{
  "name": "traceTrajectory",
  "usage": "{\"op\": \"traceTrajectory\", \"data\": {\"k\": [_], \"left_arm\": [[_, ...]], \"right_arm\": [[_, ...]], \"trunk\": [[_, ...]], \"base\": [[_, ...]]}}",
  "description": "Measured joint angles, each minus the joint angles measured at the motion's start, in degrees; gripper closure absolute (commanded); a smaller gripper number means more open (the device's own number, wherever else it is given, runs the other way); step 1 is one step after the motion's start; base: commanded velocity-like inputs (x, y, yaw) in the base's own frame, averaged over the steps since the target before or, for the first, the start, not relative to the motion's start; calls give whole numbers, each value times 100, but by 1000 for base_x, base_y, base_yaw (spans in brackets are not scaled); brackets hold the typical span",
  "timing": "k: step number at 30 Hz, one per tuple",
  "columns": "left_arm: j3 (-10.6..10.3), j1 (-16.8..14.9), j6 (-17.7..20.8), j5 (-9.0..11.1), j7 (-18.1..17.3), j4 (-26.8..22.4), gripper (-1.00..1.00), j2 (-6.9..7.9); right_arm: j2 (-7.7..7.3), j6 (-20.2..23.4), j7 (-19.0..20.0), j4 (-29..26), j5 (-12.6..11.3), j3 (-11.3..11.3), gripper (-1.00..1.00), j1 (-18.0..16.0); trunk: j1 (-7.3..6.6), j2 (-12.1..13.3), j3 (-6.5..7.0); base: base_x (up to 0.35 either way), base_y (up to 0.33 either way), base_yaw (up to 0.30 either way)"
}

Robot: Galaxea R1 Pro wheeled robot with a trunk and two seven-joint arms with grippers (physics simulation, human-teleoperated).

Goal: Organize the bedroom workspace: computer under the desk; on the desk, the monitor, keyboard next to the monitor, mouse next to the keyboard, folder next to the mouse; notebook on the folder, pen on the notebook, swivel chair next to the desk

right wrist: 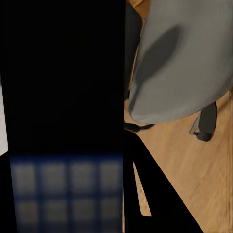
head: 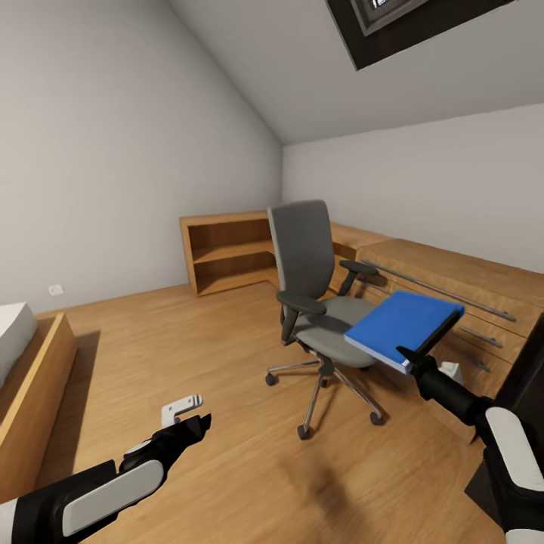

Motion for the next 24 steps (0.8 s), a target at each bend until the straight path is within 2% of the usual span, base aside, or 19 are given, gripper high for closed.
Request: {"op": "traceTrajectory", "data": {"k": [1,2,3,6,8,9,11,15,24], "left_arm": [[-1,0,0,0,0,3,-100,-2],[0,0,-4,-1,5,12,-100,-8],[1,0,-5,-1,6,14,-100,-9],[-1,0,-6,-1,8,16,-100,-9],[-4,0,-6,-5,9,16,-100,-10],[-5,0,-6,-7,9,16,-100,-10],[-3,0,-6,-14,9,16,-100,-10],[1,0,-6,-16,9,16,-100,-10],[-2,0,-6,-18,9,16,-100,-10]], "right_arm": [[12,-7,-4,-24,69,0,100,1],[143,-117,-33,-282,590,0,100,53],[210,-161,-52,-442,832,-1,100,88],[359,-197,-151,-812,1342,-2,100,190],[533,-189,-374,-1277,1848,-6,100,335],[572,-179,-444,-1396,1973,-7,100,376],[610,-172,-521,-1511,2099,-7,100,418],[620,-159,-535,-1569,2160,-7,100,460],[621,-174,-166,-1581,2176,-4,100,613]], "trunk": [[-22,40,18],[-44,80,36],[-66,120,54],[-132,241,108],[-176,321,144],[-198,361,162],[-242,441,198],[-330,602,269],[-527,963,431]], "base": [[0,0,0],[0,0,0],[0,0,0],[0,0,0],[0,0,0],[0,0,0],[0,0,0],[0,0,0],[0,0,0]]}}
